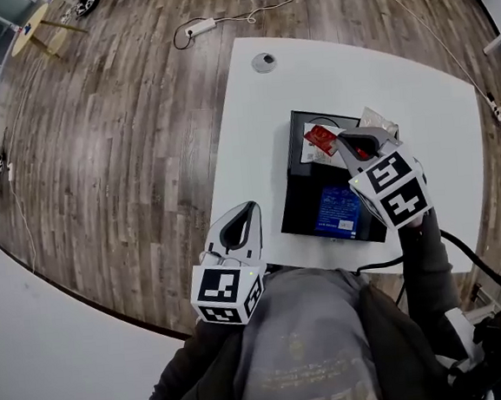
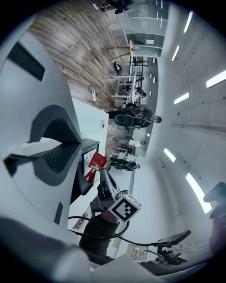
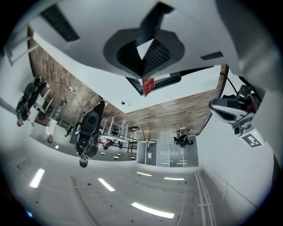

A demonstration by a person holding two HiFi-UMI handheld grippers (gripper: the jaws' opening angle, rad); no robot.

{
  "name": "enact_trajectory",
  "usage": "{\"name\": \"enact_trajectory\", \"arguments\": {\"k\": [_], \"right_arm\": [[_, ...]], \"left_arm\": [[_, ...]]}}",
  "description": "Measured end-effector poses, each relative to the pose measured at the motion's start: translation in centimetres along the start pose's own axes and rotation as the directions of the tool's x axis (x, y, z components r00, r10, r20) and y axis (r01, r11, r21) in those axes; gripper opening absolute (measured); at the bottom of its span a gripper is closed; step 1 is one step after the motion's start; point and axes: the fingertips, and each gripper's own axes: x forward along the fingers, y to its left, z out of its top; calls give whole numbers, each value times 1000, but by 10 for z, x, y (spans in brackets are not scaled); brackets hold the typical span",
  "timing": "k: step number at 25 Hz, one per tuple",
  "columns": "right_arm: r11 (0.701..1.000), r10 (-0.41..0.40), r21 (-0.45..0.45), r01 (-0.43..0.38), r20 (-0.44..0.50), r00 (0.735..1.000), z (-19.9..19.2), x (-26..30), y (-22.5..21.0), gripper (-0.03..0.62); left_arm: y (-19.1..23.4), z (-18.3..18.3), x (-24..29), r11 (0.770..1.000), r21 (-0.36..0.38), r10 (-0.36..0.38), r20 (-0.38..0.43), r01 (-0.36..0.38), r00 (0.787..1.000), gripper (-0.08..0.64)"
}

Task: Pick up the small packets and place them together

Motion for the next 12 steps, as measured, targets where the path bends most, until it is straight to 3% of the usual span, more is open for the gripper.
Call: {"name": "enact_trajectory", "arguments": {"k": [12], "right_arm": [[997, -71, 32, 71, 16, 997, 1, 3, -17, 24]], "left_arm": [[0, -9, 10, 1000, -24, -6, -30, 6, 1000, 3]]}}
